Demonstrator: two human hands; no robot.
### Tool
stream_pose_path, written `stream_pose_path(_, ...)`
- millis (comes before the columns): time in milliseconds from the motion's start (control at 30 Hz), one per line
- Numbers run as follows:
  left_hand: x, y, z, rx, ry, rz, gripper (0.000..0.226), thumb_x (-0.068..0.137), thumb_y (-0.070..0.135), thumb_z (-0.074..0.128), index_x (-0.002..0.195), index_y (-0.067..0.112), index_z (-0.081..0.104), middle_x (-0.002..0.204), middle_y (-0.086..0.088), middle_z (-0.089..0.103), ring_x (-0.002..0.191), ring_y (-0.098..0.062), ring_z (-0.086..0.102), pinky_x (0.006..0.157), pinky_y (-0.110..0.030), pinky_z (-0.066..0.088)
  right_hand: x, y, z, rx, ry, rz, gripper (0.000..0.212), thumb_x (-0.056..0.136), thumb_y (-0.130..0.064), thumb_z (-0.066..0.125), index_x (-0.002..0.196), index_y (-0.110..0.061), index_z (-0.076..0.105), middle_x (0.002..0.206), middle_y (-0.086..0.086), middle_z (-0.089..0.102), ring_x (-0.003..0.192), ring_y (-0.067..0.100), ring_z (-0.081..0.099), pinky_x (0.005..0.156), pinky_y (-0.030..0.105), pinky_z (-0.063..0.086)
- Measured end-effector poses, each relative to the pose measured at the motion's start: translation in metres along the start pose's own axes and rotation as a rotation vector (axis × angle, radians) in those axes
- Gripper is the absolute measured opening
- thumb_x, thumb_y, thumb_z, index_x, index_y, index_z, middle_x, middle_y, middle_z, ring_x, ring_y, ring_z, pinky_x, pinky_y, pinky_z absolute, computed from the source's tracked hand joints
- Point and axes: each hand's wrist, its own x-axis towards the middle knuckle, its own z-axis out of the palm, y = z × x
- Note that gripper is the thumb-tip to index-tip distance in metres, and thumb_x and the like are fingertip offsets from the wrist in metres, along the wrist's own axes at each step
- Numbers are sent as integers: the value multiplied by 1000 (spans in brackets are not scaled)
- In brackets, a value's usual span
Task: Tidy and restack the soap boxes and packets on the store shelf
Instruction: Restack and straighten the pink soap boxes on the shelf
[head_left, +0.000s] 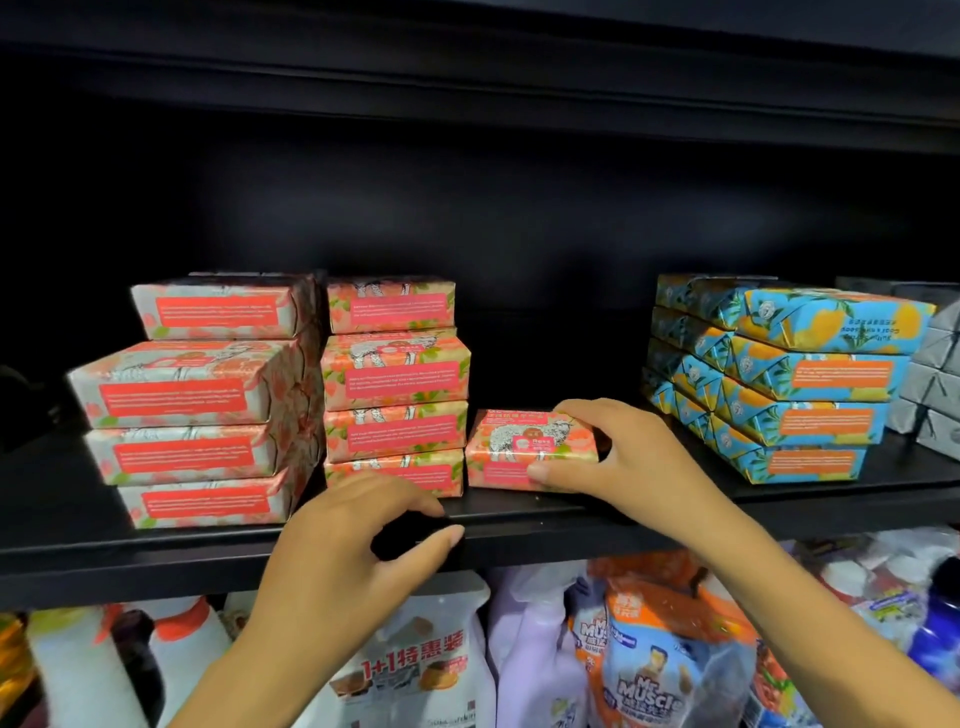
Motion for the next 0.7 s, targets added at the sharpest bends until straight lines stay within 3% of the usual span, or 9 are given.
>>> stream_pose_path(67,1,0,-1,-3,-7,-4,34,73,56,56,79,27,72,78,20,67,78,1,62,69,-22,52,7,2,0,-32,-57,4,68,61,-70,58,110,-22,63,106,-7,62,93,4,54,83,31,48)
stream_pose_path(167,1,2,-1,10,-5,-4,23,72,47,66,78,25,73,77,19,67,77,-2,63,67,-24,53,15,6,2,-115,-35,-15,62,71,-57,64,124,-25,58,116,-7,58,106,10,49,88,31,44)
stream_pose_path(267,1,2,-1,12,-15,-12,17,71,40,69,78,25,73,77,19,67,76,0,63,68,-22,53,19,5,9,-155,53,-42,51,76,-49,67,121,-26,61,114,-7,58,107,12,47,84,33,44)
stream_pose_path(400,-1,-2,-5,10,-25,-15,19,70,43,69,78,26,73,77,20,66,78,1,62,69,-23,53,21,1,10,-229,51,-62,44,79,-46,67,118,-25,63,114,-8,59,106,10,48,85,32,45)
stream_pose_path(567,-5,-12,-12,36,7,-10,34,72,60,57,76,29,70,77,23,63,78,2,59,67,-19,50,26,-22,-18,188,292,-87,31,74,-42,70,101,-27,69,101,-16,65,96,-1,58,82,23,51)
stream_pose_path(700,-5,-15,-10,47,26,29,34,74,58,58,73,26,70,76,20,64,75,2,59,68,-19,47,33,-61,-16,285,162,-224,42,74,-47,69,112,-29,65,110,-19,62,103,-6,55,85,18,50)
